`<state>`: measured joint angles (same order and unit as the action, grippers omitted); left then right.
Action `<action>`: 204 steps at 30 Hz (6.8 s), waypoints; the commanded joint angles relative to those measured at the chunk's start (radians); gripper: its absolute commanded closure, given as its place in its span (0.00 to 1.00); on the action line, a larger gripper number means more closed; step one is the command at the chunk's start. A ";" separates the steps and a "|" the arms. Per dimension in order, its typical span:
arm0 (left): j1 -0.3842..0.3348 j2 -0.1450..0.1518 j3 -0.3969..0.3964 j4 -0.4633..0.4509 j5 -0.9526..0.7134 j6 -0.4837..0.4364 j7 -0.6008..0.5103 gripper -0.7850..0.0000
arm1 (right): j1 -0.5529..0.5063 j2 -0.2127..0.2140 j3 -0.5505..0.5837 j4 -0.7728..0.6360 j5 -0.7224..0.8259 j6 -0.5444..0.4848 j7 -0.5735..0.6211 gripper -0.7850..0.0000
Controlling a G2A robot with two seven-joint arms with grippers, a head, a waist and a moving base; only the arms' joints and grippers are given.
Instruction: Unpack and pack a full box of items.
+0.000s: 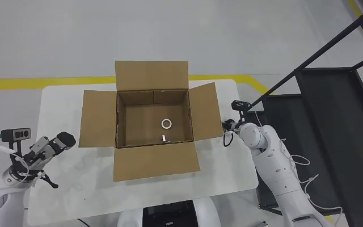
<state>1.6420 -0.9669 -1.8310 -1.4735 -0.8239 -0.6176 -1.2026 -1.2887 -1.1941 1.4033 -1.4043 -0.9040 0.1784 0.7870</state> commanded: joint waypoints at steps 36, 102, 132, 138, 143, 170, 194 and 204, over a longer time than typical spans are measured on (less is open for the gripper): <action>0.000 0.000 0.000 0.000 0.000 0.000 0.000 0.00 | -0.343 0.034 0.145 -0.944 -0.066 -0.115 -0.038 1.00; 0.000 0.000 0.000 0.000 0.000 0.000 0.000 0.00 | 0.668 -0.328 -0.921 0.298 0.054 -0.184 -0.050 1.00; 0.000 0.000 0.000 0.000 0.000 0.000 0.000 0.00 | 0.700 -0.399 -0.845 0.385 -0.010 -0.165 -0.079 0.00; 0.000 0.000 0.000 0.000 0.000 0.000 0.000 0.00 | 0.556 -0.311 -0.648 0.084 0.010 -0.303 -0.078 0.00; 0.000 0.000 0.000 0.000 0.000 0.000 0.000 0.00 | 0.343 -0.237 -0.419 -0.202 0.080 -0.433 -0.070 0.00; -0.238 0.028 -0.019 0.169 0.235 0.011 -0.011 0.00 | -0.253 -0.141 0.102 -0.585 0.517 -0.478 -0.161 0.00; -0.429 0.018 0.158 0.293 0.428 -0.060 0.060 0.00 | -0.297 -0.123 0.270 -0.524 0.634 -0.389 -0.214 0.00; -0.540 -0.006 0.337 0.417 0.372 -0.064 0.064 0.00 | -0.305 -0.113 0.279 -0.440 0.643 -0.346 -0.213 0.00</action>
<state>1.1076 -0.9710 -1.5072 -1.0551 -0.4170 -0.6923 -1.1281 -1.5942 -1.3084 1.6859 -1.8482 -0.2708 -0.1625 0.5639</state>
